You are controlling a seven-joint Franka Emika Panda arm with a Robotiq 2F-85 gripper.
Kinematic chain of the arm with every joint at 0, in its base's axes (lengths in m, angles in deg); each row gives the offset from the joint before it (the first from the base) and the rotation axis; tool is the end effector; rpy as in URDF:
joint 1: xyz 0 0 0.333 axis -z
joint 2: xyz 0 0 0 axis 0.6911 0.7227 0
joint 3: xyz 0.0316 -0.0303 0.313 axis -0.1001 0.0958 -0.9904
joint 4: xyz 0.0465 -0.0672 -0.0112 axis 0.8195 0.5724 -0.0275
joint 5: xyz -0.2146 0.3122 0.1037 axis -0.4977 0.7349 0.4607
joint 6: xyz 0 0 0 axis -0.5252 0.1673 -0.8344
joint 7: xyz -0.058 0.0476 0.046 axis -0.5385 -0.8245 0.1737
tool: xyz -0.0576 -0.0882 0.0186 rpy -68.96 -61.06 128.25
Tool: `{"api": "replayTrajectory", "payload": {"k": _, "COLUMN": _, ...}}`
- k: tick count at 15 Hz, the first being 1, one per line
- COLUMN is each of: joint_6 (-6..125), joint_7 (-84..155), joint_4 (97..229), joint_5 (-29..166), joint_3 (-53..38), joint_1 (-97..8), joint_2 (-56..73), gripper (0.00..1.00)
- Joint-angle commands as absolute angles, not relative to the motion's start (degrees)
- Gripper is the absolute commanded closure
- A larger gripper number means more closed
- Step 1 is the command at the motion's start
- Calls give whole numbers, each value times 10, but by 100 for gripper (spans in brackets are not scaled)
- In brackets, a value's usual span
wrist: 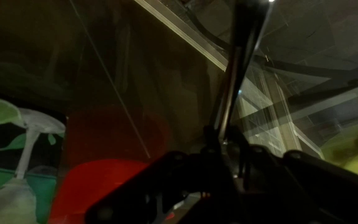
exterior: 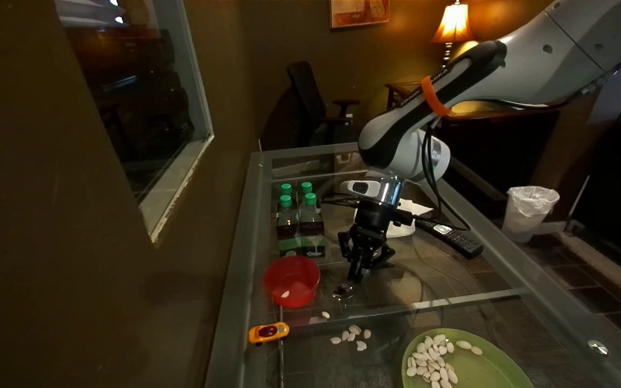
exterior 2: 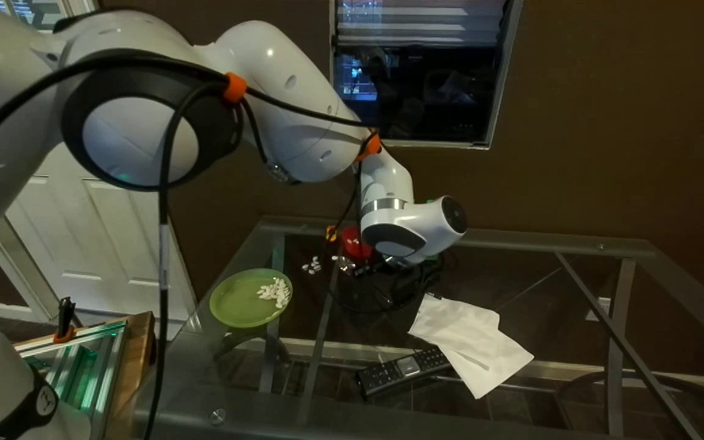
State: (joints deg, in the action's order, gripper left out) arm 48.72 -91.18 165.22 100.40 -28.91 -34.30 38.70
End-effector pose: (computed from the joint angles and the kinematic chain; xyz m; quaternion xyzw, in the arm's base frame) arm 0.6462 0.0940 0.1393 -0.5659 -0.7569 -0.1690 0.2799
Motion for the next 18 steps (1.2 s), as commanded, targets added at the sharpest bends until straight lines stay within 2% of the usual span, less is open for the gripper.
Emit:
{"api": "replayTrajectory", "payload": {"k": 1, "joint_6": 461, "joint_7": -909, "joint_4": 1628, "joint_5": 986, "joint_3": -278, "joint_1": -354, "joint_2": 397, "gripper": 52}}
{"api": "replayTrajectory", "payload": {"k": 3, "joint_6": 461, "joint_7": -907, "joint_4": 1633, "joint_5": 983, "joint_3": -275, "joint_1": -357, "joint_2": 389, "gripper": 44}}
{"api": "replayTrajectory", "payload": {"k": 5, "joint_6": 469, "joint_7": -902, "joint_4": 1653, "joint_5": 985, "joint_3": -275, "joint_1": -357, "joint_2": 365, "gripper": 25}}
{"api": "replayTrajectory", "payload": {"k": 8, "joint_6": 487, "joint_7": -849, "joint_4": 1712, "joint_5": 978, "joint_3": -257, "joint_1": -368, "joint_2": 296, "gripper": 3}}
{"api": "replayTrajectory", "payload": {"k": 10, "joint_6": 504, "joint_7": -796, "joint_4": 1776, "joint_5": 978, "joint_3": -242, "joint_1": -373, "joint_2": 226, "gripper": 0}}
{"api": "replayTrajectory", "payload": {"k": 18, "joint_6": 568, "joint_7": -600, "joint_4": 1988, "joint_5": 953, "joint_3": -193, "joint_1": -404, "joint_2": -19, "gripper": 0}}
